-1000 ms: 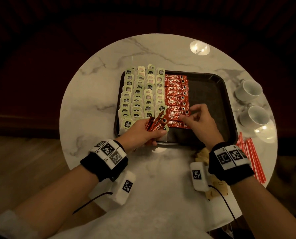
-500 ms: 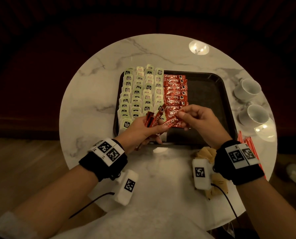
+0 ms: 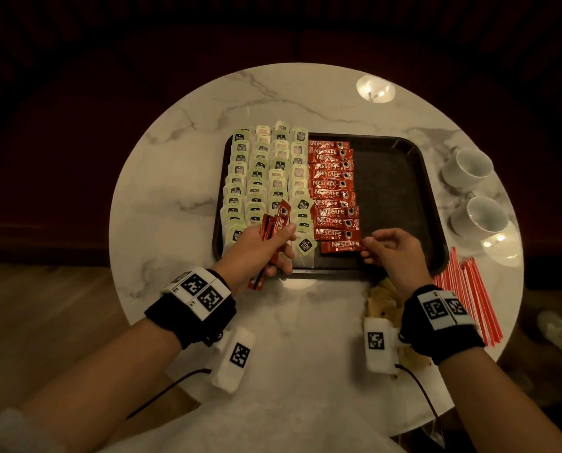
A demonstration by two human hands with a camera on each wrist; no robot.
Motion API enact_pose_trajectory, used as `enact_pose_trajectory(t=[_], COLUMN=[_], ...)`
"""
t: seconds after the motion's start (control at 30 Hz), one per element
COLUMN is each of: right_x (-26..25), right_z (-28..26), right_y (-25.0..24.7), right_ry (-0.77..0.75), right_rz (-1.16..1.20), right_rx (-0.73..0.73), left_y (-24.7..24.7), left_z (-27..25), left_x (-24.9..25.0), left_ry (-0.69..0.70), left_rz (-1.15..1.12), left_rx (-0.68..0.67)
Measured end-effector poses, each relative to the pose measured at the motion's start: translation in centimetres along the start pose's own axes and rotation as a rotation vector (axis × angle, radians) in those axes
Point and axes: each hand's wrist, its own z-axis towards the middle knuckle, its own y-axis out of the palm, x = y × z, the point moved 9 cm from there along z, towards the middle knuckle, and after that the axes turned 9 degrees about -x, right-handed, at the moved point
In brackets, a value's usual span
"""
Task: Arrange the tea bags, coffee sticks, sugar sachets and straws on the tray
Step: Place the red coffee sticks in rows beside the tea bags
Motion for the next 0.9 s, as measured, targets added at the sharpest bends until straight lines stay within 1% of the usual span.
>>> enact_pose_trajectory(t=[0.1, 0.17, 0.27, 0.33, 0.37, 0.4, 0.43, 0.5, 0.57, 0.9], right_x=[0.6, 0.6, -0.4, -1.5, -2.1, -2.5, -2.8, -2.8, -2.6, -2.8], right_z=[0.0, 0.0, -0.2, -0.5, -0.7, -0.8, -0.9, -1.0, -1.0, 0.1], right_y=[0.8, 0.9, 0.7, 0.5, 0.5, 0.7, 1.3, 3.0, 4.2, 5.2], right_ry=[0.038, 0.042, 0.005, -0.053, -0.092, -0.125, -0.152, -0.176, -0.184, -0.208], right_rz=[0.038, -0.016, -0.209, -0.369, -0.413, -0.436, -0.448, -0.486, -0.527, -0.526], right_rx=[0.023, 0.051, 0.085, 0.114, 0.116, 0.09, 0.03, -0.123, -0.193, -0.16], left_y=[0.0, -0.1, -0.5, -0.7, -0.7, -0.7, -0.6, -0.3, -0.1, -0.2], left_z=[-0.1, -0.1, -0.1, 0.0, 0.0, 0.0, 0.0, 0.0, -0.1, -0.2], left_x=[-0.2, -0.2, -0.2, -0.3, -0.3, -0.3, -0.3, -0.2, -0.2, -0.1], left_ry=[-0.013, -0.014, -0.025, -0.026, -0.025, -0.025, -0.024, -0.024, -0.029, -0.036], left_rz=[0.003, 0.002, -0.007, -0.008, -0.007, -0.006, -0.007, -0.01, -0.006, 0.003], left_rx=[-0.005, 0.001, 0.018, 0.021, 0.021, 0.018, 0.014, 0.004, -0.004, 0.003])
